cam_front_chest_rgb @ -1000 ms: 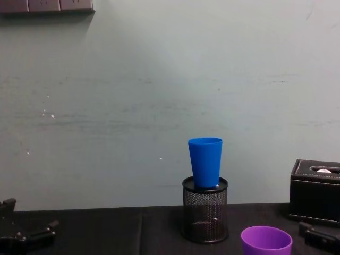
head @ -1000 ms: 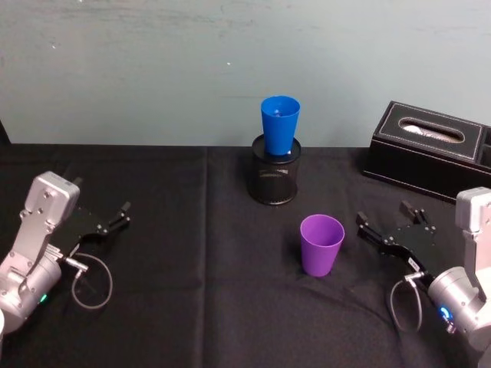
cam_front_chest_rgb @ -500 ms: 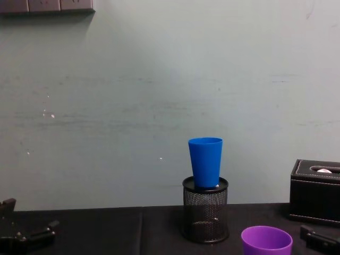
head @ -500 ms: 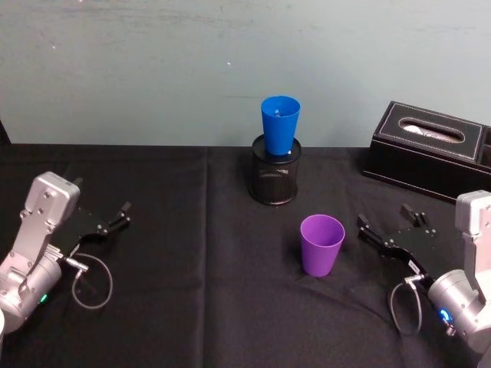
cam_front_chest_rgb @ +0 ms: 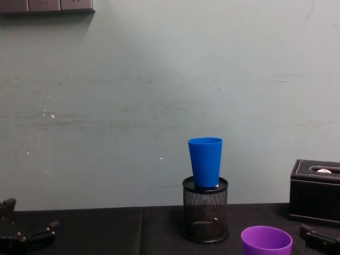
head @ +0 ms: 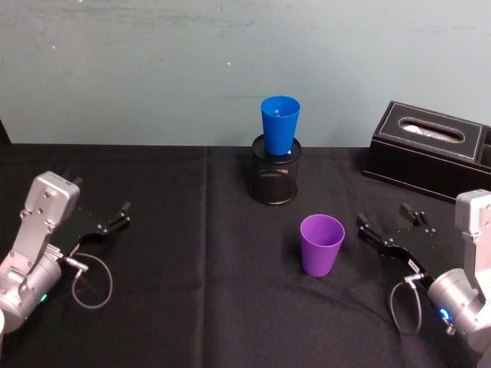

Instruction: Pick up one cup with a gripper and tap it against the other cup.

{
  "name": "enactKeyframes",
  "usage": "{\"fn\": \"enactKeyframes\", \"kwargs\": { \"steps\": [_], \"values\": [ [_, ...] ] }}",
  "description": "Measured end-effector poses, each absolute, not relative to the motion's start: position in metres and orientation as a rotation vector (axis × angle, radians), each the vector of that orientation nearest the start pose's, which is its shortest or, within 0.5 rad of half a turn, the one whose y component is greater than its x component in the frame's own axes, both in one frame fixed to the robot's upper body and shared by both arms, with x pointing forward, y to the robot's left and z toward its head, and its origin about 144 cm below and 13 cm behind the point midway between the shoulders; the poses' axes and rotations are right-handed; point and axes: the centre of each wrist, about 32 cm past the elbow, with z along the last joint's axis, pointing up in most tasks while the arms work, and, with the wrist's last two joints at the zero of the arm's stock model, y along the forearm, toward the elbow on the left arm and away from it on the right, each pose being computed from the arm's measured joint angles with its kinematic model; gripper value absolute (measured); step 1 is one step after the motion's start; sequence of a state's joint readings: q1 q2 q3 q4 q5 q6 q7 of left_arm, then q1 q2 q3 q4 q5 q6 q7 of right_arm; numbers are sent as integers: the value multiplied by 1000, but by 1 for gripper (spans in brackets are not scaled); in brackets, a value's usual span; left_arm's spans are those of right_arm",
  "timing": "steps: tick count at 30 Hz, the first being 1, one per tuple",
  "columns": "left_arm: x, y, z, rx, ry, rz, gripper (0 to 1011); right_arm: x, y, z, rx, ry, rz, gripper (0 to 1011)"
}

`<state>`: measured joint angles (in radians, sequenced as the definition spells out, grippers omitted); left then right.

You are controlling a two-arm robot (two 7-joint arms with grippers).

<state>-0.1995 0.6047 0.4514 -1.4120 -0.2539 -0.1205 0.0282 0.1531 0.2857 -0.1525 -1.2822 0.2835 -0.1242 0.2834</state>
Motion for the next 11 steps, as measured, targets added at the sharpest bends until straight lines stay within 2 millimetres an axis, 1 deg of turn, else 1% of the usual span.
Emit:
{"fn": "enactKeyframes", "kwargs": {
  "steps": [11],
  "values": [
    [489,310,1140,304,-285,1248,1011,495,-291,1107,-48,19,-1222,1003]
  ]
}}
